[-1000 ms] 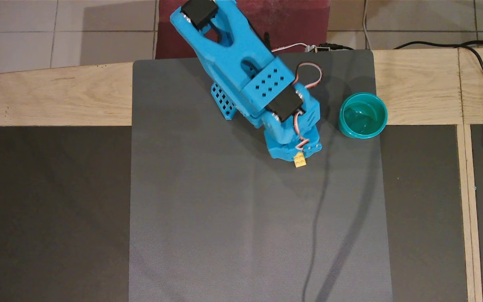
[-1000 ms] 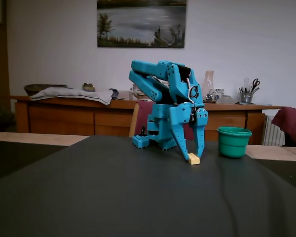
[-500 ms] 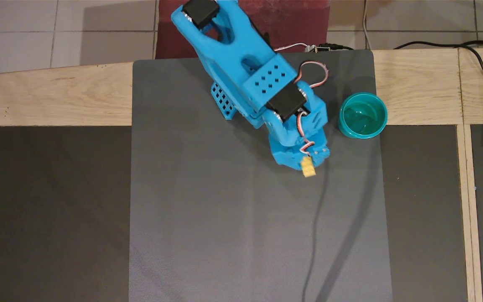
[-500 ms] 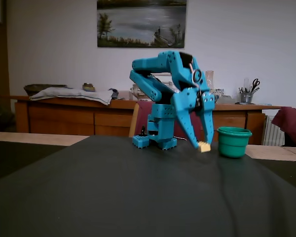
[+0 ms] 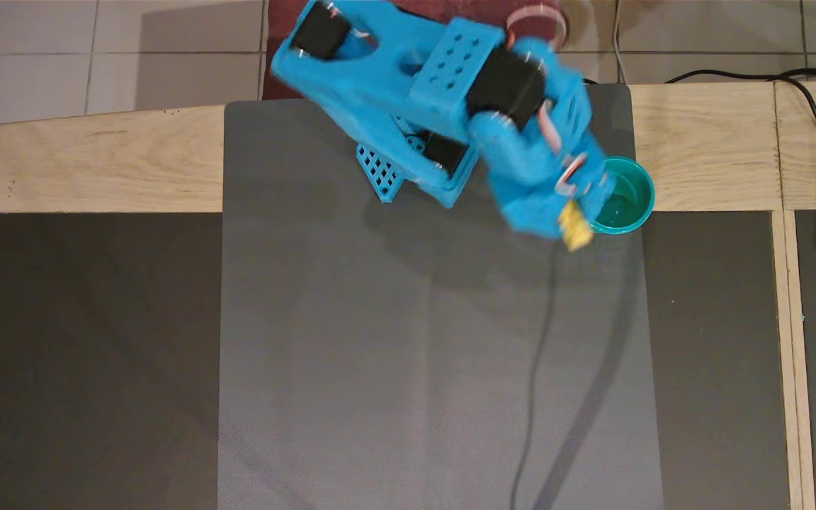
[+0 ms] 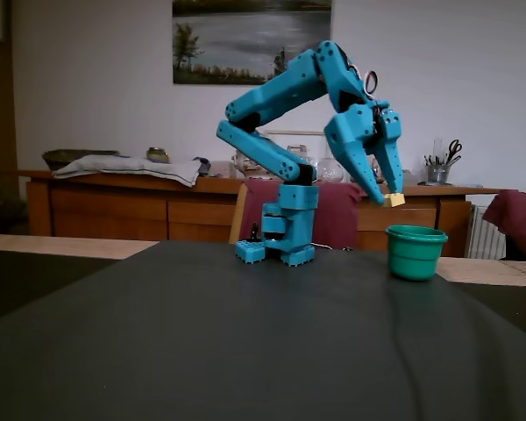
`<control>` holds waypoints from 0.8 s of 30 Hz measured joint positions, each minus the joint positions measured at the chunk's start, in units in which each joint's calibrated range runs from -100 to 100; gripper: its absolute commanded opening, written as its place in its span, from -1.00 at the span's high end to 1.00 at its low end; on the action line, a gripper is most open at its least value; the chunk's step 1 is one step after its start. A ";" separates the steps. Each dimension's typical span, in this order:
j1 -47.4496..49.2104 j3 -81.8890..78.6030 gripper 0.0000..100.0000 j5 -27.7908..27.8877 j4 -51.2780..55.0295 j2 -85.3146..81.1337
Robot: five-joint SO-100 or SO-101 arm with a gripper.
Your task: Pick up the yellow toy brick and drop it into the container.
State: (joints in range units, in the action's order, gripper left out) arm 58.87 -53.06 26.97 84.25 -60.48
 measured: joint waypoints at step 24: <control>14.18 0.00 0.99 -15.12 -8.80 0.08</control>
State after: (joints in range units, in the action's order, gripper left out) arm 73.05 -53.06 11.85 75.45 -60.39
